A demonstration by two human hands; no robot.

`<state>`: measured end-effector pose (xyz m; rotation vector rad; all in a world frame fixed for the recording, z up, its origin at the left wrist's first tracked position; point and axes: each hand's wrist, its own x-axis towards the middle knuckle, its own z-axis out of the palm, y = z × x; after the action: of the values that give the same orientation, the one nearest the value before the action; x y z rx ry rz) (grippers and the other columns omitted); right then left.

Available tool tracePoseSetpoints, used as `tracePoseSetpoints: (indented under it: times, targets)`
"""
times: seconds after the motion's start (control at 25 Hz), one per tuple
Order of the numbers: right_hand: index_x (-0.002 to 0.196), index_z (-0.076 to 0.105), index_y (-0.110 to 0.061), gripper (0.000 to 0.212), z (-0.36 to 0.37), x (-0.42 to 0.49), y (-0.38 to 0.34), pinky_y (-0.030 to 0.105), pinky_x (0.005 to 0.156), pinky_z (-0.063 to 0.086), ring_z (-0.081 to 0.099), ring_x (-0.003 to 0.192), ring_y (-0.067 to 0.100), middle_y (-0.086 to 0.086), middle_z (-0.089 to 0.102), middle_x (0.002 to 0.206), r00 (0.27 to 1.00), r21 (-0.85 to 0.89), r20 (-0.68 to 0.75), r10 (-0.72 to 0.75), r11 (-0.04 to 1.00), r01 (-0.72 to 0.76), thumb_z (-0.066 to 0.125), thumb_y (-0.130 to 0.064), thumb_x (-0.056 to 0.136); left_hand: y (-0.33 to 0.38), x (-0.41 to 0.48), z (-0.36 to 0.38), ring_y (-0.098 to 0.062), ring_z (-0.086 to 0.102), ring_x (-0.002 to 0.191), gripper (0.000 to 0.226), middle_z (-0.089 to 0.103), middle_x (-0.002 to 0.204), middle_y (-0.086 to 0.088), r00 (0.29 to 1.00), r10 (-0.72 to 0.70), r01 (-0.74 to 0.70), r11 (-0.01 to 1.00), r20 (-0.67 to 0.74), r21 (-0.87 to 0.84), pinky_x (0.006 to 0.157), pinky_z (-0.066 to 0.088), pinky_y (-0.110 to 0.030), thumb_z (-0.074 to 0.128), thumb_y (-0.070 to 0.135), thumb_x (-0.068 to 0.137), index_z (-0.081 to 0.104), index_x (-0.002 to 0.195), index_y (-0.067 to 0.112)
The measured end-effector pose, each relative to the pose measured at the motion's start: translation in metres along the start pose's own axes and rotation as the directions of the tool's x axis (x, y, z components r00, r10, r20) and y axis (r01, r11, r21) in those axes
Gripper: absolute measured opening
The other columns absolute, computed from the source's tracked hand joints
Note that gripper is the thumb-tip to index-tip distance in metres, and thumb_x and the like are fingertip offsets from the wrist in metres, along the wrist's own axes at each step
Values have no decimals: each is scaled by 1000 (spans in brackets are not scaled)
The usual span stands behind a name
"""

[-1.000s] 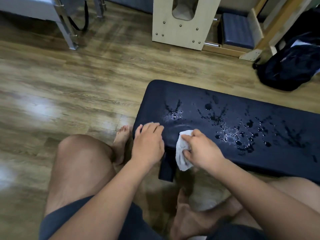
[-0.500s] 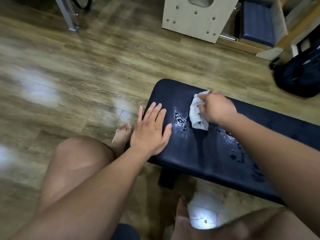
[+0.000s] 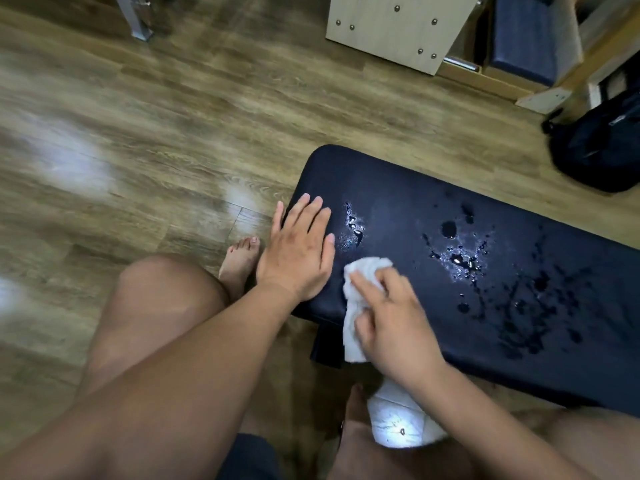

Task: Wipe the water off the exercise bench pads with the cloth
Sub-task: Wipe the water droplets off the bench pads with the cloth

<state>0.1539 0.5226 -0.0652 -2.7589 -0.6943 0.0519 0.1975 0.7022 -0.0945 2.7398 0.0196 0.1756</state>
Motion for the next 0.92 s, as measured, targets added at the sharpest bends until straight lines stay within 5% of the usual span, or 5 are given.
tracePoseSetpoints:
  times: [0.28, 0.48, 0.64, 0.8, 0.92]
  targets:
    - [115, 64, -27, 36, -15, 99, 56, 46, 77, 49, 50, 93, 37, 13, 52, 110, 980, -196, 118, -162, 963, 183, 61, -17, 80, -2, 0, -1, -20, 22, 148, 66, 38, 154, -5, 1000, 23, -23, 1000, 16, 12, 121, 9, -49, 16, 35, 90, 45, 143, 10]
    - [134, 45, -31, 48, -14, 191, 78, 44, 91, 36, 38, 121, 34, 10, 41, 138, 996, -342, 47, 80, 938, -59, 49, -16, 89, -2, 0, -1, -20, 20, 148, 64, 35, 156, -5, 999, 25, -27, 999, 36, 44, 120, 8, -51, 21, 39, 91, 44, 144, 10]
    - [137, 43, -30, 65, 0, 172, 40, 43, 89, 30, 38, 117, 33, 6, 41, 139, 977, -258, -73, 202, 942, -214, 50, -4, 79, -2, -1, 0, -22, 27, 145, 62, 42, 151, -8, 999, 26, -26, 1000, -20, -15, 120, 13, -52, 26, 40, 93, 48, 140, 7]
    - [123, 54, -24, 50, 5, 77, 9, 41, 78, 34, 50, 96, 35, 7, 56, 113, 974, -185, -34, -225, 959, 216, 50, -11, 75, -6, -5, -1, -24, 34, 142, 61, 45, 147, -11, 995, 1, -17, 988, -101, -156, 119, 15, -52, 31, 40, 94, 41, 142, 4]
    - [126, 55, -28, 50, 1, 28, 21, 42, 82, 40, 50, 96, 28, 3, 60, 114, 830, -146, 101, -549, 817, 558, 54, -13, 78, -7, -7, -1, -25, 38, 140, 59, 50, 143, -12, 992, 14, -38, 980, -122, -195, 118, 18, -52, 33, 39, 93, 44, 139, 4]
